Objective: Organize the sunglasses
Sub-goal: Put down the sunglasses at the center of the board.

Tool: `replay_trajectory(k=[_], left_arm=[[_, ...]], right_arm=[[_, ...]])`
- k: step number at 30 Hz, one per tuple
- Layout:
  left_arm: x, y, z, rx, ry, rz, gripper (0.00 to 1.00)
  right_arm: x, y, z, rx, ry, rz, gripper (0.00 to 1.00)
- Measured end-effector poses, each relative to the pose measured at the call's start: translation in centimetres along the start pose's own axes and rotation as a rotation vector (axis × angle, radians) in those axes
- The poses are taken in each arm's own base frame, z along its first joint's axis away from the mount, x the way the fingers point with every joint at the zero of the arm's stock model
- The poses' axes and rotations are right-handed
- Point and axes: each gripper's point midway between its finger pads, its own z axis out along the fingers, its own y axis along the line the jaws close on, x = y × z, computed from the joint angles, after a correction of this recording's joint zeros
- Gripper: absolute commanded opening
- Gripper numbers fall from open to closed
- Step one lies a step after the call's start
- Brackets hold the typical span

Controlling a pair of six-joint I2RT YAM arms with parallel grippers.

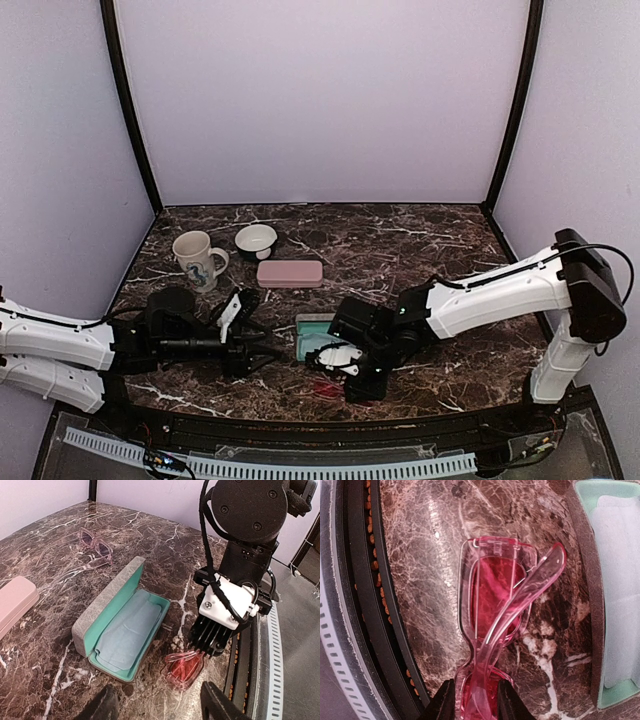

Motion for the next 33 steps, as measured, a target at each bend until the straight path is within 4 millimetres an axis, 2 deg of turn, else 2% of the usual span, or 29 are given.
replay_trajectory(k=[10, 15, 21, 24, 27, 30, 33], left_arm=[[0.3, 0.2, 0.0, -0.011, 0.004, -0.020, 0.58], [0.3, 0.3, 0.0, -0.015, 0.005, -0.024, 0.58], [0.7, 0.4, 0.2, -0.019, 0.018, -0.028, 0.58], [0.7, 0.5, 0.2, -0.021, 0.020, -0.029, 0.58], [0.7, 0.5, 0.2, -0.023, 0.019, -0.030, 0.58], [0.7, 0.6, 0.2, -0.028, 0.019, -0.031, 0.58], [0.7, 0.7, 0.2, -0.033, 0.019, -0.031, 0.58]], right_arm=[[0.1, -0.5, 0.6, 0.054, 0.025, -0.011, 0.37], [0.0, -0.7, 0.7, 0.071, 0.025, -0.012, 0.46], [-1.0, -0.5, -0.7, 0.077, -0.035, -0.009, 0.50], [-1.7, -0.3, -1.8, 0.079, -0.081, -0.008, 0.46], [-2.1, -0.2, -2.5, 0.080, -0.113, -0.006, 0.37], [-1.9, -0.2, -2.6, 0.077, -0.118, 0.005, 0.28], [-1.6, -0.3, -2.3, 0.073, -0.111, 0.009, 0.25]])
